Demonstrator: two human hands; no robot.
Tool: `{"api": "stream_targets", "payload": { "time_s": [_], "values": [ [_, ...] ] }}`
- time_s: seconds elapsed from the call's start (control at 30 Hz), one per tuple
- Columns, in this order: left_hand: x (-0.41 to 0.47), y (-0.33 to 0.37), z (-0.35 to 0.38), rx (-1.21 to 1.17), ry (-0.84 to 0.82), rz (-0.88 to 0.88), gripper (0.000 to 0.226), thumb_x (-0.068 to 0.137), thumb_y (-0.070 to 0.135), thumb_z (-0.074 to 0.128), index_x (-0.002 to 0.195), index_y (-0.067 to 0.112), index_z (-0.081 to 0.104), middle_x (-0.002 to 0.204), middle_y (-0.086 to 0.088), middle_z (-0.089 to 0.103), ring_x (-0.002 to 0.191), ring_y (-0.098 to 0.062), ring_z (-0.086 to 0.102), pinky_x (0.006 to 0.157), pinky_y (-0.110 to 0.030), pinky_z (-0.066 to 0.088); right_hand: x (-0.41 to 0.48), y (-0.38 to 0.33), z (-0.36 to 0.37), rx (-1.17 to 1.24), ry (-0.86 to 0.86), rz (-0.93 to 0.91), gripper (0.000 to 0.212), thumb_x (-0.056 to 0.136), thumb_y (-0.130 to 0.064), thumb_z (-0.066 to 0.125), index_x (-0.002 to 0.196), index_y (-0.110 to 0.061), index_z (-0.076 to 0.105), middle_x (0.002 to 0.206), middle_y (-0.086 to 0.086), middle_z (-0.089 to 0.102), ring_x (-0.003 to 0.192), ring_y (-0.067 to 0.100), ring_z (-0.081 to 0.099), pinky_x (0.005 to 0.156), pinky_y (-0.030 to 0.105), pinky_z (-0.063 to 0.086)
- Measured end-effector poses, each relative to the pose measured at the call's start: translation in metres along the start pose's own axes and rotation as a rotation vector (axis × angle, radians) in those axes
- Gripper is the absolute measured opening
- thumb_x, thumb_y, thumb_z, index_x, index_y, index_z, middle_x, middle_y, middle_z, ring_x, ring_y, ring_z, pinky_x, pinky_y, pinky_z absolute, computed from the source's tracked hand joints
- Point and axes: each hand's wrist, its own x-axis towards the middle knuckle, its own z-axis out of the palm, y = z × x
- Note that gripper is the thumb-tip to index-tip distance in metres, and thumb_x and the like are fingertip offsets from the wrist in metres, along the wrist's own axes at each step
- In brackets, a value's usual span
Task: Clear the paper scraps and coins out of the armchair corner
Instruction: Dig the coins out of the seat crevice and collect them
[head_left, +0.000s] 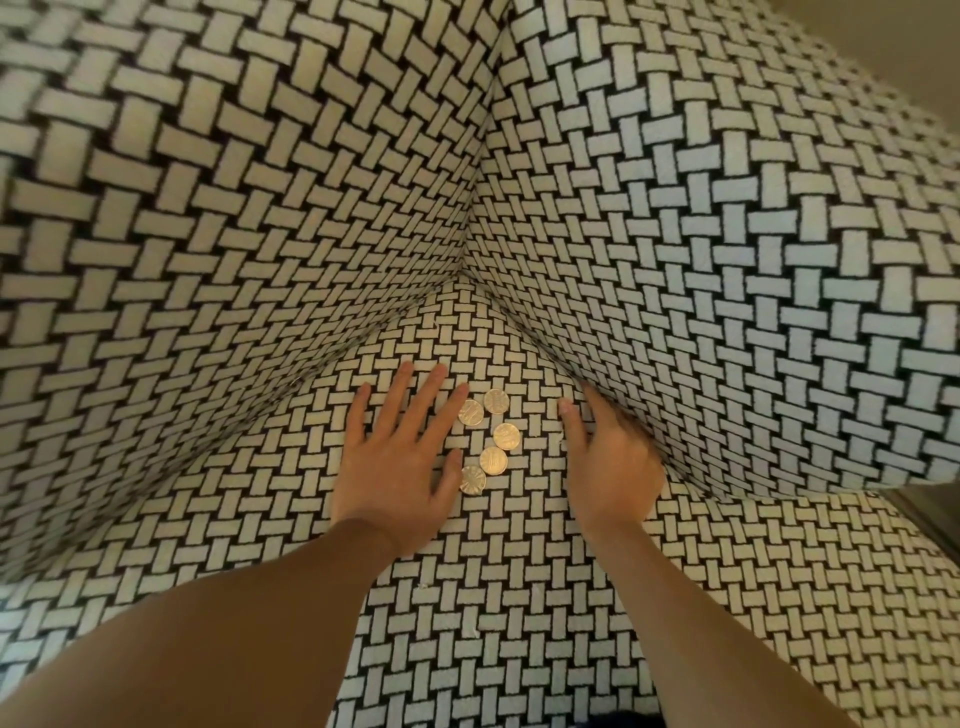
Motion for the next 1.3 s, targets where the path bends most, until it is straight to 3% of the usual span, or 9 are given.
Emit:
{"api": "stream_targets", "payload": {
  "time_s": [0.1, 0.2, 0.33, 0.47, 0.6, 0.8, 0.93, 1.17, 1.3],
  "values": [
    [0.0, 0.0, 0.0, -0.003, 0.008, 0.003, 0.061, 0.092, 0.047, 0.017, 0.15, 0.03, 0.011, 0.158, 0.003, 0.009, 0.146, -0.022, 0.002, 0.115, -0.052, 0.006, 0.0, -0.005, -0.001, 0.049, 0.108, -0.113, 0.03, 0.085, -0.03, 0.063, 0.109, -0.012, 0.068, 0.088, 0.005, 0.074, 0.074, 0.019, 0.07, 0.06, 0.029, 0.056],
    [-0.001, 0.0, 0.0, -0.011, 0.023, 0.002, 0.06, 0.092, 0.046, 0.019, 0.15, 0.029, 0.015, 0.158, 0.003, 0.012, 0.146, -0.022, 0.004, 0.114, -0.052, 0.008, 0.009, -0.011, 0.005, 0.075, 0.058, -0.195, 0.034, 0.092, -0.019, 0.046, 0.121, -0.006, 0.059, 0.106, 0.011, 0.07, 0.097, 0.025, 0.065, 0.08, 0.041, 0.057],
    [-0.001, 0.0, 0.001, -0.016, 0.028, 0.007, 0.06, 0.092, 0.046, 0.021, 0.15, 0.028, 0.016, 0.158, 0.003, 0.014, 0.146, -0.023, 0.007, 0.114, -0.052, 0.009, 0.015, -0.018, 0.01, 0.014, -0.096, -0.083, 0.045, 0.093, -0.017, 0.038, 0.136, -0.004, 0.042, 0.107, 0.016, 0.066, 0.104, 0.029, 0.058, 0.092, 0.046, 0.048],
    [-0.001, 0.0, 0.0, -0.02, 0.028, 0.009, 0.06, 0.092, 0.046, 0.02, 0.15, 0.028, 0.016, 0.158, 0.002, 0.014, 0.146, -0.023, 0.007, 0.113, -0.052, 0.009, 0.024, -0.025, 0.005, 0.019, -0.23, -0.011, 0.048, 0.099, -0.03, 0.03, 0.144, -0.012, 0.03, 0.129, 0.013, 0.056, 0.123, 0.028, 0.045, 0.105, 0.043, 0.035],
    [-0.001, 0.001, -0.001, -0.031, 0.031, 0.008, 0.06, 0.092, 0.045, 0.022, 0.15, 0.028, 0.019, 0.158, 0.002, 0.015, 0.146, -0.024, 0.008, 0.113, -0.052, 0.01, 0.04, -0.036, 0.013, -0.062, -0.366, 0.013, 0.062, 0.097, -0.051, 0.015, 0.143, -0.012, 0.031, 0.147, 0.011, 0.039, 0.134, 0.028, 0.036, 0.112, 0.043, 0.026],
    [0.0, 0.001, -0.001, -0.047, 0.017, 0.008, 0.061, 0.092, 0.045, 0.023, 0.15, 0.028, 0.018, 0.158, 0.002, 0.013, 0.146, -0.024, 0.006, 0.112, -0.053, 0.012, 0.064, -0.044, 0.015, 0.073, -0.494, 0.094, 0.068, 0.095, -0.056, 0.015, 0.145, -0.011, 0.029, 0.15, 0.011, 0.033, 0.137, 0.029, 0.031, 0.113, 0.041, 0.026],
    [0.0, 0.0, -0.001, -0.048, 0.018, 0.009, 0.061, 0.092, 0.045, 0.025, 0.15, 0.028, 0.019, 0.158, 0.002, 0.013, 0.146, -0.024, 0.006, 0.112, -0.053, 0.011, 0.078, -0.05, 0.006, 0.041, -0.623, 0.16, 0.068, 0.096, -0.055, 0.015, 0.133, -0.008, 0.047, 0.136, 0.011, 0.05, 0.123, 0.027, 0.046, 0.1, 0.034, 0.036],
    [-0.001, 0.001, 0.0, -0.043, 0.017, 0.011, 0.061, 0.092, 0.045, 0.025, 0.15, 0.027, 0.02, 0.158, 0.002, 0.014, 0.146, -0.025, 0.008, 0.111, -0.054, 0.012, 0.069, -0.041, 0.003, -0.027, -0.594, 0.032, 0.068, 0.094, -0.059, 0.011, 0.144, -0.018, 0.033, 0.15, 0.007, 0.032, 0.137, 0.027, 0.03, 0.109, 0.041, 0.028],
    [-0.001, 0.001, 0.001, -0.041, 0.02, 0.018, 0.061, 0.091, 0.044, 0.027, 0.15, 0.026, 0.022, 0.158, 0.0, 0.016, 0.145, -0.026, 0.011, 0.11, -0.054, 0.014, 0.06, -0.031, 0.002, 0.043, -0.486, -0.03, 0.054, 0.097, -0.054, 0.018, 0.142, -0.03, 0.036, 0.148, 0.0, 0.036, 0.137, 0.024, 0.03, 0.109, 0.043, 0.027]
  ]
}}
